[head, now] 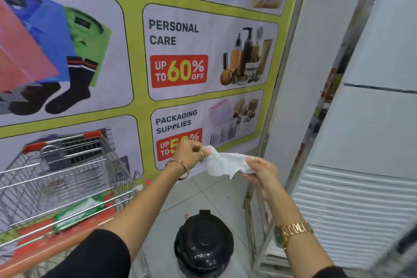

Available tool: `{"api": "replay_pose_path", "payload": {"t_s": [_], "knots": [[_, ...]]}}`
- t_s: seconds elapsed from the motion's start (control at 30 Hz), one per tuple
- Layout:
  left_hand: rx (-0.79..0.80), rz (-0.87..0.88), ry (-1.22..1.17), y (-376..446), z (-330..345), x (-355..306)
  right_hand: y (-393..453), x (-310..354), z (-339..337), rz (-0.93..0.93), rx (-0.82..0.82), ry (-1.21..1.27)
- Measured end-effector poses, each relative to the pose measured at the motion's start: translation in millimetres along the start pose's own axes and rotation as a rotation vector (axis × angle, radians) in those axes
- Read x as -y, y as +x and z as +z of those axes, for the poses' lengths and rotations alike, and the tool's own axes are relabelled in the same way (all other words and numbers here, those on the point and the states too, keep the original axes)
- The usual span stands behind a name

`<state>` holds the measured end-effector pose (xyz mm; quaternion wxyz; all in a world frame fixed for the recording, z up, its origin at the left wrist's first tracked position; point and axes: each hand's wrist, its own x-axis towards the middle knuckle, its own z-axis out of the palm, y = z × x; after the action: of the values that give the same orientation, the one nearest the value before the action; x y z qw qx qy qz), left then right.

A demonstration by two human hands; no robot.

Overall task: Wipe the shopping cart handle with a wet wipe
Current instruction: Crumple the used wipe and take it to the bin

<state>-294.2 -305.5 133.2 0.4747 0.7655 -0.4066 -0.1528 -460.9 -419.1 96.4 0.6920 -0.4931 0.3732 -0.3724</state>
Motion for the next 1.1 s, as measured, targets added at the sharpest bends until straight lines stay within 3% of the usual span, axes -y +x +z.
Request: {"api": "replay_pose_path", "payload": {"t_s": [0.17,0.3,0.67,1.1], "knots": [[-0.025,-0.116,0.08,13,29,13,29,-1,-19,-0.009,-0.07,-0.134],[0.047,-0.173,0.176,31,50,22,40,-8,-29,-0.019,-0.096,-0.237],[0.275,-0.086,0.499,92,95,42,101,-33,-40,0.017,-0.133,-0.453],[0.483,-0.415,0.471,174,115,137,197,-100,-9,0.25,-0.09,-0.538]]}}
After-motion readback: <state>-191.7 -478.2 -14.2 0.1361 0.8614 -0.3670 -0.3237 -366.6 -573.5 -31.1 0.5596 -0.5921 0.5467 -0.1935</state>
